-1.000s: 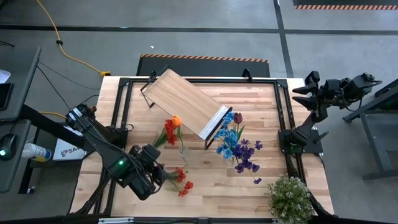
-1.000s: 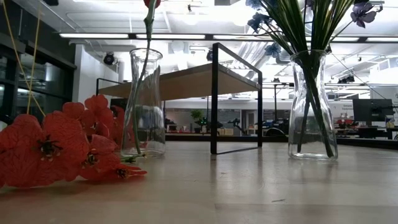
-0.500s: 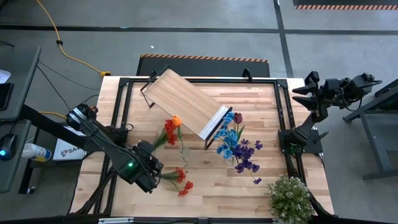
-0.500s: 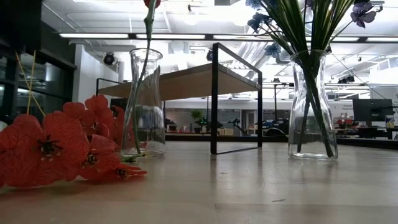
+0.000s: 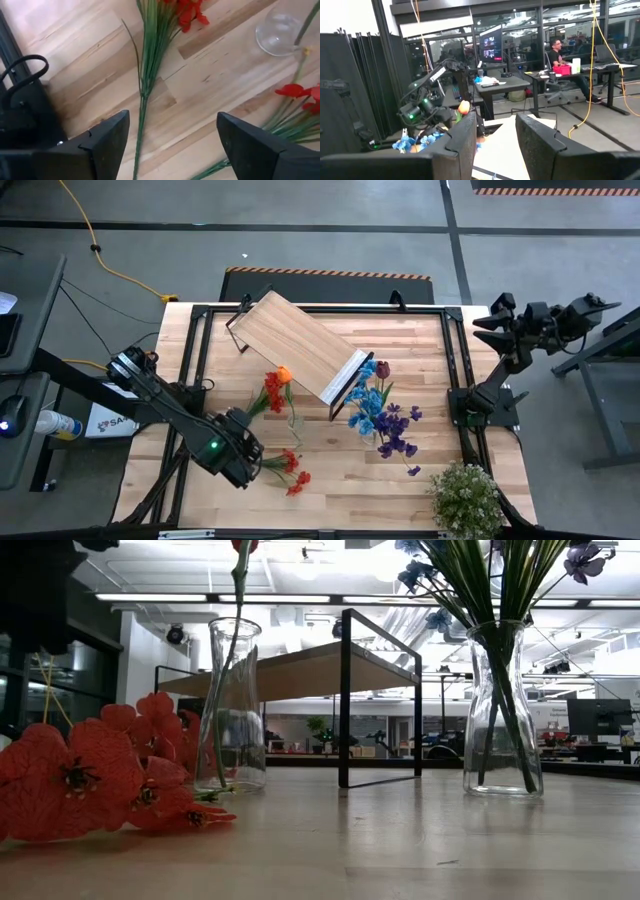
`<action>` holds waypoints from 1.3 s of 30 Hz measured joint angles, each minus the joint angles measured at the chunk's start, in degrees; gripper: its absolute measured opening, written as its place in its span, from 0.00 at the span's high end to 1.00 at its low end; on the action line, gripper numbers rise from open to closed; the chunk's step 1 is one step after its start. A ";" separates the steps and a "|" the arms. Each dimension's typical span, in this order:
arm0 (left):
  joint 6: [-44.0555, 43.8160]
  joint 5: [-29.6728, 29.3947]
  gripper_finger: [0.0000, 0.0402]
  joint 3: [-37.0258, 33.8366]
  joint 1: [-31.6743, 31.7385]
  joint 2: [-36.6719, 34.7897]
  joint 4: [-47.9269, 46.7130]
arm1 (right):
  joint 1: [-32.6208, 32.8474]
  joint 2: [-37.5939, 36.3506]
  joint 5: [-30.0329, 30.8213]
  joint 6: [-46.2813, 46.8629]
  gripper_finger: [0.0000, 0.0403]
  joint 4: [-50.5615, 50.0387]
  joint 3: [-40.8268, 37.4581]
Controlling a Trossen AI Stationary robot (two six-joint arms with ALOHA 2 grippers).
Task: Pick and place flowers into a vace then onto a shelf
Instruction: Put the top red flowers into the left transparent vase
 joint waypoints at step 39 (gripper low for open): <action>8.75 3.43 0.04 -30.61 7.28 -35.31 22.17 | 0.02 0.00 0.10 0.20 0.68 2.66 0.00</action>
